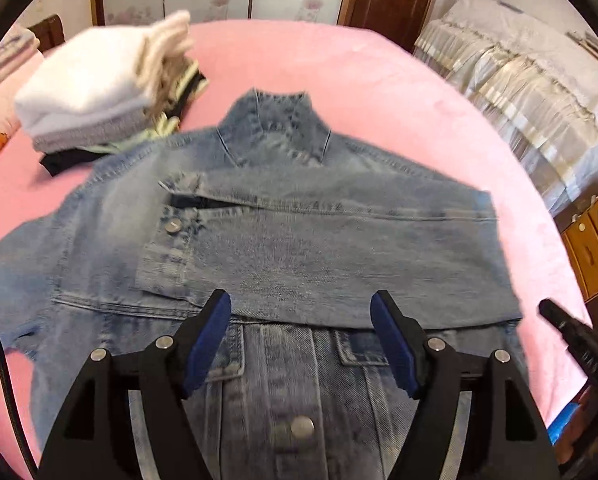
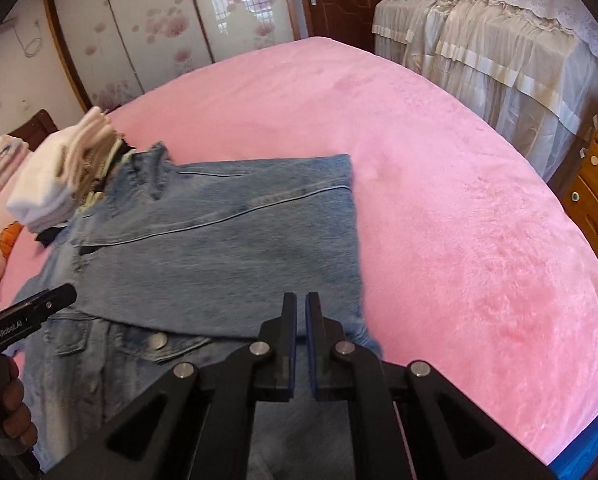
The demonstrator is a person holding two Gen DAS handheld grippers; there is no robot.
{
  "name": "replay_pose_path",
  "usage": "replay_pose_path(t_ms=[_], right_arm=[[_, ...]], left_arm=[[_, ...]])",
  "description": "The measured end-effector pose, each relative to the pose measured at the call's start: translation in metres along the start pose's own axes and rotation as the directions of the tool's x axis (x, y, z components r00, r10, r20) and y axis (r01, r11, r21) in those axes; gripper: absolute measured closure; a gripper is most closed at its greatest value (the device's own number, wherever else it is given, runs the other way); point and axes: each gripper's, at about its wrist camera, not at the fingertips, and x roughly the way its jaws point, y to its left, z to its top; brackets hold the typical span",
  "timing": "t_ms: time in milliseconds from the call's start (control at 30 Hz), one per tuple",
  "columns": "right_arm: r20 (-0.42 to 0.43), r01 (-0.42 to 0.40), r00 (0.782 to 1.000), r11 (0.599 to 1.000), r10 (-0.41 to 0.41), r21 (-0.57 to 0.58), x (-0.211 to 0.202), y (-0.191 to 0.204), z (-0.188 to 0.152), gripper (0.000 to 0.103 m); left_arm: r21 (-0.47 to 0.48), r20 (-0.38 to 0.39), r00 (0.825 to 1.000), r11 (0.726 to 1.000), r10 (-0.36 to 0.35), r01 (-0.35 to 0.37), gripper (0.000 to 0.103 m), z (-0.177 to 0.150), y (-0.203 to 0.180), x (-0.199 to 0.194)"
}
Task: Fold large clothes
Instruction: 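Release the sleeve and lift both grippers away from the jacket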
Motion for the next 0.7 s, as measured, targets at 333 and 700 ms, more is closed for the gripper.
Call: replay_pose_path(t_ms=[333,700], right_arm=[[-0.008,-0.116,0.993,0.989,0.116,-0.087,-0.054,0.061,-0.024,0.099],[0.004,-0.160,0.986,0.969,0.164,-0.186,-0.104,0.096,-0.054,0.099]], left_arm=[[-0.018,0.079,0.995,0.998,0.060,-0.058,0.026,-0.017,0.006,-0.088],[-0.006,0.120,0.992,0.999,0.038,-0.037,0.026,-0.047,0.004,-0.154]])
